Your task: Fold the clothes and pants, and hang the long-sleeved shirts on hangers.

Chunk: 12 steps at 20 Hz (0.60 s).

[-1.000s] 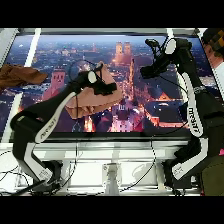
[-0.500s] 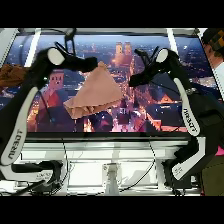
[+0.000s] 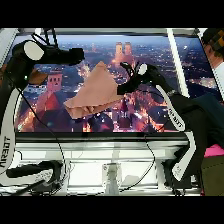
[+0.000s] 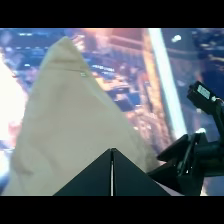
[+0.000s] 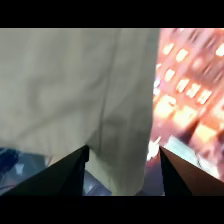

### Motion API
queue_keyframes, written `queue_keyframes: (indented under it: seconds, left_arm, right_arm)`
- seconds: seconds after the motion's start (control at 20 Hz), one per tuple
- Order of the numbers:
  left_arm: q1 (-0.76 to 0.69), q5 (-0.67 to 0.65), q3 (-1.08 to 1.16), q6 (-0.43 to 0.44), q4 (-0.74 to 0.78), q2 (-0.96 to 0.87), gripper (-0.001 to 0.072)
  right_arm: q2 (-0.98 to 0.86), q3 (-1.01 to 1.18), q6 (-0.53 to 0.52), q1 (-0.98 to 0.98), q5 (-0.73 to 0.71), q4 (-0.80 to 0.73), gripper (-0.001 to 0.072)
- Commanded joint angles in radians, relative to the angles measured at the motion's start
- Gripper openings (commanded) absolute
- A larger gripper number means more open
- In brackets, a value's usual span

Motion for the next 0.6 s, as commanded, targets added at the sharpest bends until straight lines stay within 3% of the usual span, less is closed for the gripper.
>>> queue_keyframes:
  seconds: [0.0, 0.05, 0.1, 0.35, 0.55]
  left_arm:
    - [0.004, -0.01, 0.001, 0.002, 0.043, 0.002, 0.0013]
    - [0.004, -0.01, 0.001, 0.002, 0.069, 0.002, 0.0013]
    - [0.005, -0.01, 0.001, 0.001, 0.091, 0.002, 0.0013]
    - [0.037, -0.039, 0.001, 0.001, 0.132, 0.004, 0.0013]
    - [0.09, -0.101, 0.001, 0.001, 0.132, 0.004, 0.0014]
  right_arm:
    - [-0.026, 0.0, 0.005, 0.009, -0.015, 0.047, 0.0286]
    - [-0.019, 0.0, 0.003, 0.009, -0.01, 0.072, 0.0076]
    - [-0.009, 0.002, -0.002, 0.009, -0.002, 0.085, 0.0008]
    - [0.102, 0.146, -0.045, 0.008, 0.173, 0.051, 0.0008]
    - [0.28, 0.196, -0.034, -0.014, 0.202, -0.121, 0.0008]
